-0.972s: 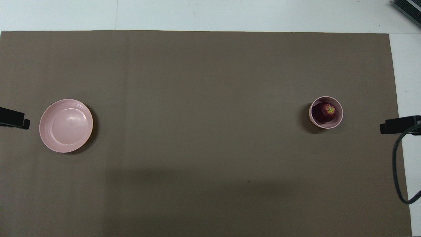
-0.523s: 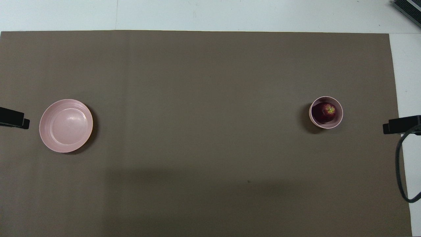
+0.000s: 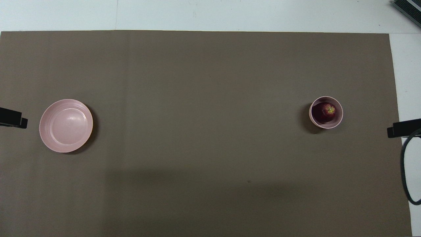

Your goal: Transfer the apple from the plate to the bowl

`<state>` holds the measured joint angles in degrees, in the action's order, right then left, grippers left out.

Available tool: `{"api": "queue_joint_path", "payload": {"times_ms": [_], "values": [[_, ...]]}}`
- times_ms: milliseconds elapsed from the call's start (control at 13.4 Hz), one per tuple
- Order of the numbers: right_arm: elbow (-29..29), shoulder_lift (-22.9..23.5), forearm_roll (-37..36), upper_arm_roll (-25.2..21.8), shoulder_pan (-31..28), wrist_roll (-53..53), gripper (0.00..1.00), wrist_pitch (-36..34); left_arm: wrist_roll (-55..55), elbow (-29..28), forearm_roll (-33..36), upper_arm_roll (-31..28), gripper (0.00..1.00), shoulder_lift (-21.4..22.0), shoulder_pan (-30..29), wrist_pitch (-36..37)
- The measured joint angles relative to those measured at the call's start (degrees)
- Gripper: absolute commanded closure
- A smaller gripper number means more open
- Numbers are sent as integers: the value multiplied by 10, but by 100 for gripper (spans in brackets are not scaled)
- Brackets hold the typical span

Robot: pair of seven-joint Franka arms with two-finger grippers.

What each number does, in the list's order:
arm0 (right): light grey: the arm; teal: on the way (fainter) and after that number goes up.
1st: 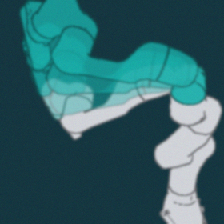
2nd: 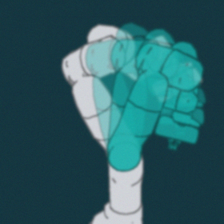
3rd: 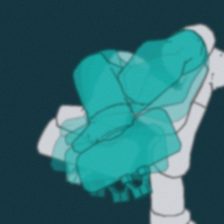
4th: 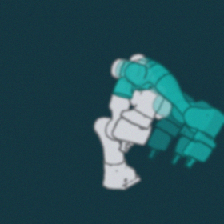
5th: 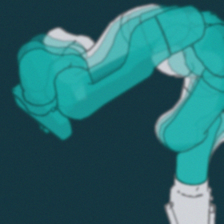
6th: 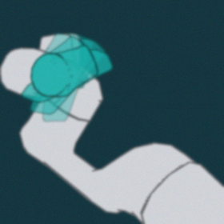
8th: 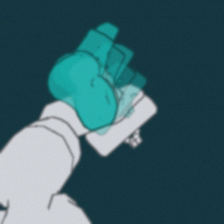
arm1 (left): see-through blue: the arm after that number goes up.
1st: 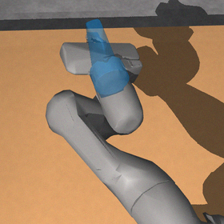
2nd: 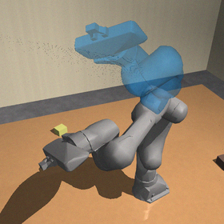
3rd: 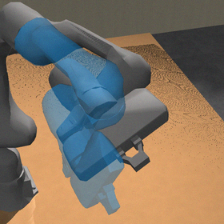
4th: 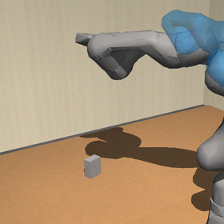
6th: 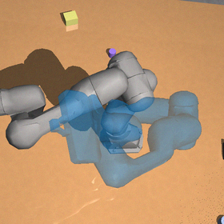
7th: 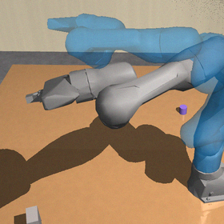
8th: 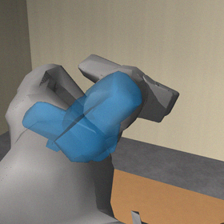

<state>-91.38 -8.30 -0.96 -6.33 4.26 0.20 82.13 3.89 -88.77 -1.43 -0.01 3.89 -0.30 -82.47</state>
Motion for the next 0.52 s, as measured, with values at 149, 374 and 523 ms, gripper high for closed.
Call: {"api": "queue_joint_path", "payload": {"times_ms": [149, 374, 523], "values": [[0, 0, -2, 1, 0, -1, 0, 0, 0, 0, 0, 0, 0, 0, 0, 0], [0, 0, -9, 1, 0, -1, 0, 2, 0, 0, 0, 0, 0, 1, 0, 0], [0, 0, -11, 1, 0, -1, 0, 12, 0, 0, 0, 0, 0, 1, 0, 0]]}}
